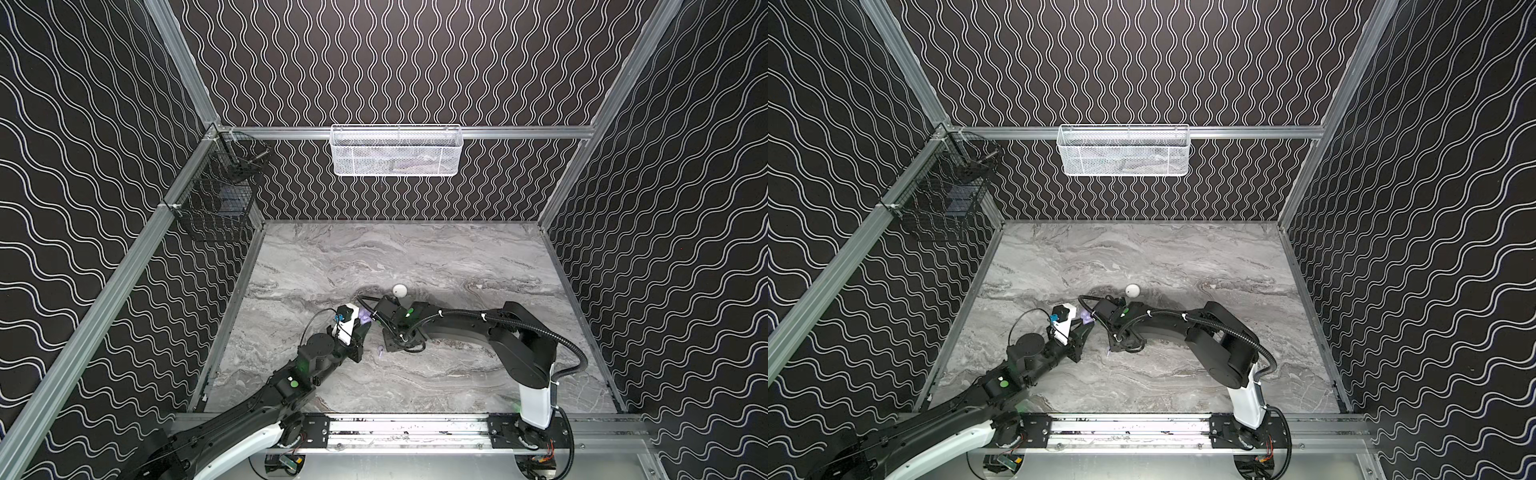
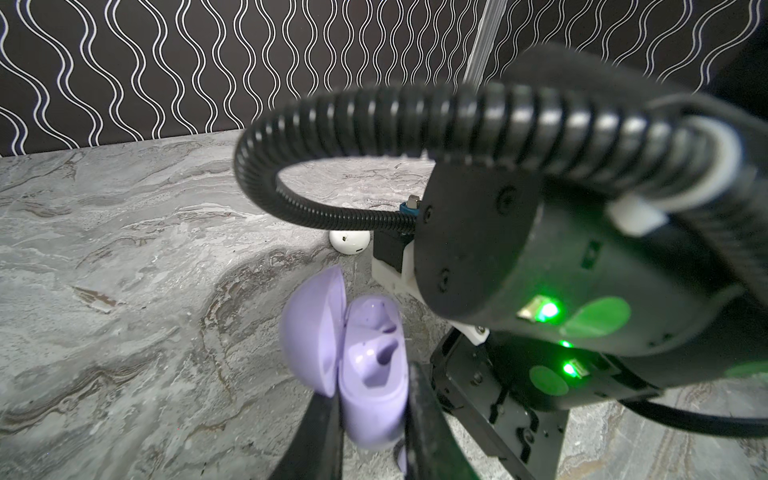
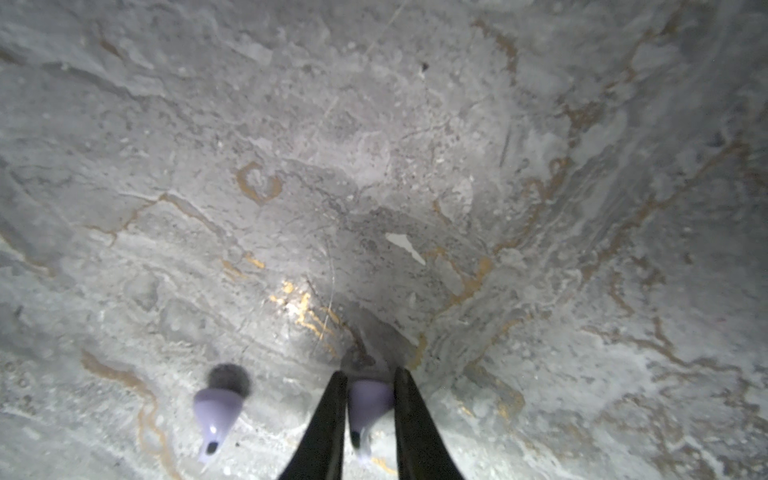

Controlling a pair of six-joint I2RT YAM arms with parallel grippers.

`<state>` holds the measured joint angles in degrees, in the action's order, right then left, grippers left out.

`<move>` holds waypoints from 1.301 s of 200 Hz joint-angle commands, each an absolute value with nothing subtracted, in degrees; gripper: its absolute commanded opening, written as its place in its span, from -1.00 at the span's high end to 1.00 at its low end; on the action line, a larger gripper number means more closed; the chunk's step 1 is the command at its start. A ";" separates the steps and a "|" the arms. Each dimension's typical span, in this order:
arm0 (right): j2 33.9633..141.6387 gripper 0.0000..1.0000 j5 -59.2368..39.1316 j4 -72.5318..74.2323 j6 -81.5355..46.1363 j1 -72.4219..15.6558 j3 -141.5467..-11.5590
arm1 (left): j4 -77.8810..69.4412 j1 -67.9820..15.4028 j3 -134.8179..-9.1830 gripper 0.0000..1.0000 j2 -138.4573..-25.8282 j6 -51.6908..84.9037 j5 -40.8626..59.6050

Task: Insert the wireless bluetooth earbuds into the charging case
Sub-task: 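Lower the right gripper around the lavender earbud nearer the case, then close the right gripper on the lavender earbud and lift it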

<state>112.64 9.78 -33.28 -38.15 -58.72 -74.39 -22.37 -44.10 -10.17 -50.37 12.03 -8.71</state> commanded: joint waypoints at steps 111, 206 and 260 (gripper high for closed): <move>104.13 0.74 13.75 -29.25 -40.38 -58.83 -68.21 | -26.22 -43.95 -10.28 1.00 -51.32 12.04 -5.41; 96.22 0.82 18.59 -25.66 -41.66 -58.89 -62.94 | -33.65 -43.95 -9.62 1.00 -55.29 12.20 2.01; 91.50 0.87 21.31 -25.67 -40.84 -58.89 -63.00 | -37.25 -43.95 -9.80 1.00 -57.88 12.22 5.87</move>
